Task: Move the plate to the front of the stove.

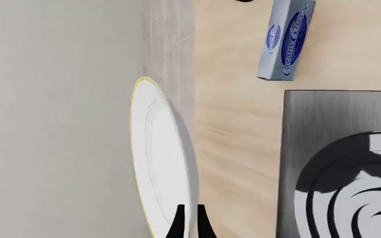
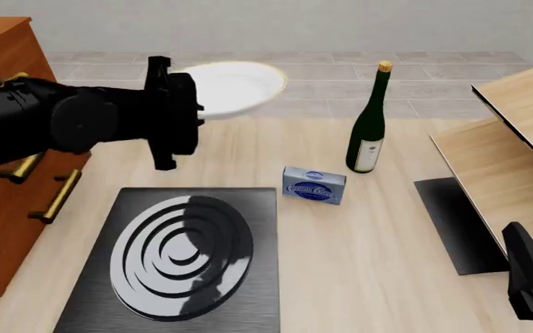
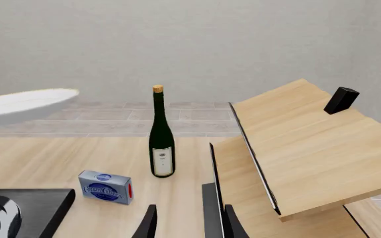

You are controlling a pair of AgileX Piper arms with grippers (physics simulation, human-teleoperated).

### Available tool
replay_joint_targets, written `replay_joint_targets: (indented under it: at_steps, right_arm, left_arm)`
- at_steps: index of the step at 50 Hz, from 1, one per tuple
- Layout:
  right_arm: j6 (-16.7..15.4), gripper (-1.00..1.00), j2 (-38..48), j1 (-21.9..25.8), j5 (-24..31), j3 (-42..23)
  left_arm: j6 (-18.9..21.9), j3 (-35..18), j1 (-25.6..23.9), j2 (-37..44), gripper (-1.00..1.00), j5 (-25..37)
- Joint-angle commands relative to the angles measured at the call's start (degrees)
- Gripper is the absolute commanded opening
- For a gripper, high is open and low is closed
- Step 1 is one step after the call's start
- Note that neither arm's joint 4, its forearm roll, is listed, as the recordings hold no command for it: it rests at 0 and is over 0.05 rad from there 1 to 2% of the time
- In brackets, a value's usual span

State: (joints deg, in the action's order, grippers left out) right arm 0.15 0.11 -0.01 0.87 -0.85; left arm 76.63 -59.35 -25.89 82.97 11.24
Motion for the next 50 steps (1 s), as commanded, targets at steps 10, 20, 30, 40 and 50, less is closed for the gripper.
replay_joint_targets:
  at_steps: [10,20,30,40,50]
  right_arm:
    - [0.0,1.00,0.0,0.0,0.0,0.0]
    - [0.0,1.00,0.0,0.0,0.0,0.0]
    - [0.0,1.00,0.0,0.0,0.0,0.0]
    - [0.0,1.00,0.0,0.0,0.0,0.0]
    - [0.0,1.00,0.0,0.0,0.0,0.0]
  left_arm:
    - [2.4,-5.8,5.7,3.0,-1.00,7.4]
    - [3.0,-9.8,7.0,5.6,-1.00,12.2]
    - [2.2,-14.8,7.3,9.7,-1.00,14.6]
    - [2.0,-17.7,7.3,13.4,-1.00,13.6]
    - [2.0,-18.6,7.8,16.5,-1.00,12.7]
